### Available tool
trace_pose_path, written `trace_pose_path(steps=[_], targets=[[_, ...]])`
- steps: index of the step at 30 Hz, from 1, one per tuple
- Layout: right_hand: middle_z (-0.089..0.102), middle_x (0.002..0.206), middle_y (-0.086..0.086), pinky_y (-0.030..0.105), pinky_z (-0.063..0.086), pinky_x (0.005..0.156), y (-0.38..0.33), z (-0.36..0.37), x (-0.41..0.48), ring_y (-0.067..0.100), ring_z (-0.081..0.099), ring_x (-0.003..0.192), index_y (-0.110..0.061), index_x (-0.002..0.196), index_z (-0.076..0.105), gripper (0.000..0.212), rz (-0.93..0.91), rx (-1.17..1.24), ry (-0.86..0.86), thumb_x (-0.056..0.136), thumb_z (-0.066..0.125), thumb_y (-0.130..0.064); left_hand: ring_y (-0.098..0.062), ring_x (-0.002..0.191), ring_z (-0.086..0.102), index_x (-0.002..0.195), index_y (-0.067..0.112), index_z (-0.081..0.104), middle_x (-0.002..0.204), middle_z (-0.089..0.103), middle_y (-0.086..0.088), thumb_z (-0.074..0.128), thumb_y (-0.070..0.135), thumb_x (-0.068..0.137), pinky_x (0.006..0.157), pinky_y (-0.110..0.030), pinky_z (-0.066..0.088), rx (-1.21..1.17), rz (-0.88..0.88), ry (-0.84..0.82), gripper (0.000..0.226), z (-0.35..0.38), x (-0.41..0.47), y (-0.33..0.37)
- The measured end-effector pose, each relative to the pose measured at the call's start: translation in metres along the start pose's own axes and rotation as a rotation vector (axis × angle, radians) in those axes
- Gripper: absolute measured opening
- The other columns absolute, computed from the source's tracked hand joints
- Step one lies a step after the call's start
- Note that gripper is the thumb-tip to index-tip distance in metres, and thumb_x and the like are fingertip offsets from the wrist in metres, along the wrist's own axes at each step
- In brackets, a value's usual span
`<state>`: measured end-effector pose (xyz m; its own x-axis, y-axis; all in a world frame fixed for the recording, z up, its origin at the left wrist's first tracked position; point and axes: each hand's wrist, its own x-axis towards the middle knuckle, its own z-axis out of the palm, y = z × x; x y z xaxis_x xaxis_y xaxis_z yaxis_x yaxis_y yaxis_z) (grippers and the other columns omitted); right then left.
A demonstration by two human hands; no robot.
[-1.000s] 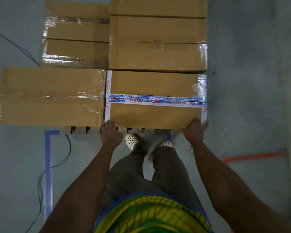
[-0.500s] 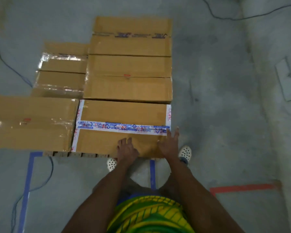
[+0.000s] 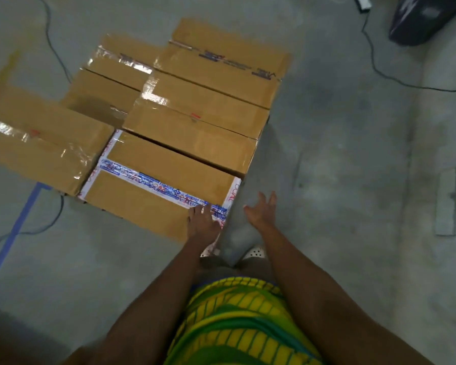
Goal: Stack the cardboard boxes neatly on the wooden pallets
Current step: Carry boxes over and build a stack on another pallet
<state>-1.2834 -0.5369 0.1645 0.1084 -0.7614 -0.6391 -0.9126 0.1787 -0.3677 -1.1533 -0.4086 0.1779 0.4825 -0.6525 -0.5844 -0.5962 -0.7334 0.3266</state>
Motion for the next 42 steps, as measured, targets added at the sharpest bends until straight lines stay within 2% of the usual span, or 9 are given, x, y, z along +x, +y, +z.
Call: trace_pose_path(steps=[11, 18, 24, 27, 29, 31, 35, 38, 42], targets=[[0.028, 0.161, 0.011, 0.040, 0.034, 0.118, -0.034, -0.062, 0.112, 0.031, 0.035, 0.145, -0.015, 0.150, 0.045, 0.064, 0.023, 0.184, 0.045, 0.093, 0.069, -0.031, -0.042, 0.130, 0.041, 0.146, 0.010, 0.046, 0.138, 0.052, -0.020, 0.057, 0.035, 0.083, 0.106, -0.052, 0.037, -0.119, -0.147, 0.015, 0.069, -0.012, 0.072, 0.044], [0.037, 0.154, 0.013, 0.043, 0.039, 0.111, -0.101, -0.086, 0.225, 0.035, 0.044, 0.136, -0.013, 0.151, 0.044, 0.068, -0.142, 0.031, -0.145, 0.090, 0.071, -0.025, -0.036, 0.134, 0.040, 0.152, 0.018, 0.038, 0.145, 0.046, -0.014, 0.039, 0.050, 0.074, 0.109, -0.039, 0.034, -0.360, -0.492, 0.049, 0.085, -0.023, 0.127, 0.104], [0.024, 0.163, 0.017, 0.053, 0.046, 0.107, -0.146, -0.108, 0.277, 0.044, 0.045, 0.137, -0.022, 0.161, 0.018, 0.092, -0.127, -0.118, -0.249, 0.089, 0.075, -0.024, -0.036, 0.136, 0.040, 0.154, 0.021, 0.035, 0.149, 0.045, -0.014, 0.062, 0.036, 0.093, 0.109, -0.041, 0.037, -0.555, -0.613, 0.068, 0.068, -0.035, 0.149, 0.135], [0.024, 0.162, 0.019, 0.048, 0.046, 0.103, -0.155, -0.116, 0.285, 0.043, 0.045, 0.136, -0.026, 0.163, 0.013, 0.090, -0.193, -0.269, -0.286, 0.094, 0.070, -0.025, -0.025, 0.116, 0.057, 0.147, 0.017, 0.048, 0.126, 0.062, -0.008, 0.063, 0.023, 0.096, 0.092, -0.027, 0.042, -0.778, -0.628, 0.094, 0.054, -0.037, 0.156, 0.149], [0.024, 0.162, 0.020, 0.048, 0.045, 0.104, -0.158, -0.121, 0.294, 0.043, 0.046, 0.135, -0.028, 0.163, 0.010, 0.090, -0.199, -0.328, -0.292, 0.095, 0.069, -0.028, -0.022, 0.105, 0.060, 0.150, 0.019, 0.046, 0.116, 0.063, -0.006, 0.063, 0.019, 0.094, 0.090, -0.028, 0.046, -0.876, -0.635, 0.070, 0.059, -0.034, 0.160, 0.158], [0.022, 0.164, 0.020, 0.047, 0.042, 0.108, -0.158, -0.126, 0.303, 0.041, 0.041, 0.140, -0.025, 0.163, 0.010, 0.091, -0.243, -0.382, -0.303, 0.095, 0.069, -0.030, -0.028, 0.120, 0.057, 0.153, 0.025, 0.041, 0.138, 0.056, -0.013, 0.064, 0.023, 0.093, 0.102, -0.040, 0.047, -0.898, -0.611, 0.064, 0.064, -0.023, 0.165, 0.166], [0.022, 0.166, 0.015, 0.049, 0.039, 0.114, -0.157, -0.131, 0.328, 0.038, 0.035, 0.145, -0.016, 0.162, 0.018, 0.089, -0.298, -0.455, -0.354, 0.093, 0.072, -0.033, -0.032, 0.141, 0.037, 0.152, 0.024, 0.036, 0.162, 0.026, -0.009, 0.060, 0.019, 0.094, 0.114, -0.047, 0.038, -0.596, -0.516, 0.137, 0.064, 0.003, 0.180, 0.187], [0.023, 0.162, 0.014, 0.050, 0.046, 0.108, -0.148, -0.131, 0.340, 0.039, 0.048, 0.134, -0.021, 0.160, 0.027, 0.090, -0.337, -0.479, -0.328, 0.087, 0.077, -0.037, -0.029, 0.140, 0.035, 0.150, 0.022, 0.035, 0.161, 0.027, -0.003, 0.057, 0.021, 0.090, 0.112, -0.045, 0.035, -0.418, -0.446, 0.169, 0.065, 0.021, 0.189, 0.195], [0.024, 0.157, 0.011, 0.045, 0.047, 0.105, -0.138, -0.135, 0.342, 0.036, 0.049, 0.130, -0.022, 0.159, 0.032, 0.089, -0.385, -0.436, -0.335, 0.085, 0.081, -0.036, -0.031, 0.143, 0.029, 0.150, 0.019, 0.034, 0.162, 0.025, -0.006, 0.056, 0.025, 0.090, 0.113, -0.046, 0.029, -0.363, -0.512, 0.149, 0.064, 0.040, 0.190, 0.200]])
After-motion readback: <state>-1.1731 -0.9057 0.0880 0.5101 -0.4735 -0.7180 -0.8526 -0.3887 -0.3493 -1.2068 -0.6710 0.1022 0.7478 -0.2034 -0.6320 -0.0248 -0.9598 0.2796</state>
